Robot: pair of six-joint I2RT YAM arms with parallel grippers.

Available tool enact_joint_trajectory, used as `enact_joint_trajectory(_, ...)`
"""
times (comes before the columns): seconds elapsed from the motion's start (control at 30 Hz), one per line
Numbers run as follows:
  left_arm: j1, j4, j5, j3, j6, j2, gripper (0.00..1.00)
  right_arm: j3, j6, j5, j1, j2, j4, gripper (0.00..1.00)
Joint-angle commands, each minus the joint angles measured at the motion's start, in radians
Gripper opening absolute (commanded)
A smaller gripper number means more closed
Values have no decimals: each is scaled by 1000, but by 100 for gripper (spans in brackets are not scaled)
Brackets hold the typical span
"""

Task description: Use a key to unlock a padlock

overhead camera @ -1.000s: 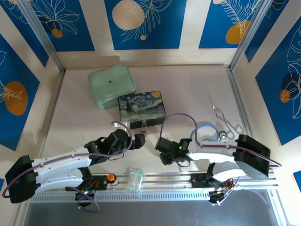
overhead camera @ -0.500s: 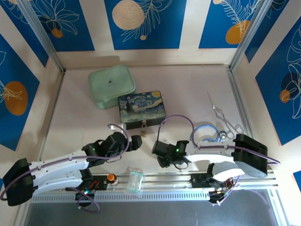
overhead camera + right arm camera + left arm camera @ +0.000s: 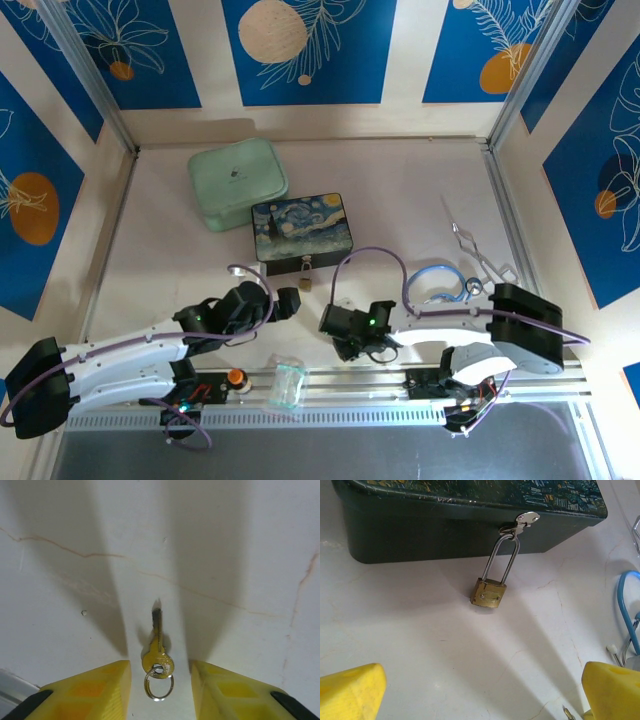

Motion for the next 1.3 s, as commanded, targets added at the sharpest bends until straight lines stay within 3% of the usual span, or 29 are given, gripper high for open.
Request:
enact_joint_trajectory(0.0, -7, -9, -26, -11, -15, -10, 99, 43, 26, 31, 31, 50, -45, 33)
enact_joint_trajectory(0.2, -7, 1, -32, -27, -23, -20, 99, 44, 23, 17, 46, 128, 13, 32)
enact_joint_trajectory(0.37, -7, -9, -40, -34, -26, -31, 99, 44, 11, -23, 26, 179, 57, 13)
enact_joint_trajectory(0.5, -7, -6, -47, -35, -22, -30, 94, 20, 8, -33, 10, 154, 78, 10)
enact_joint_trajectory(0.7, -7, 149, 30, -57, 49, -14, 83, -74, -57, -119, -84, -22, 160, 4)
enact_joint_trajectory(0.73, -7, 202, 59, -66, 70, -11, 82, -95, -79, -150, -106, -65, 187, 1)
enact_joint_trajectory(1.03, -7, 477, 246, -80, 201, 43, 71, -180, -239, -451, -358, -377, 302, 0)
enact_joint_trajectory(1.27, -9, 695, 319, -71, 43, 173, 67, -150, -279, -586, -445, -421, 371, 0)
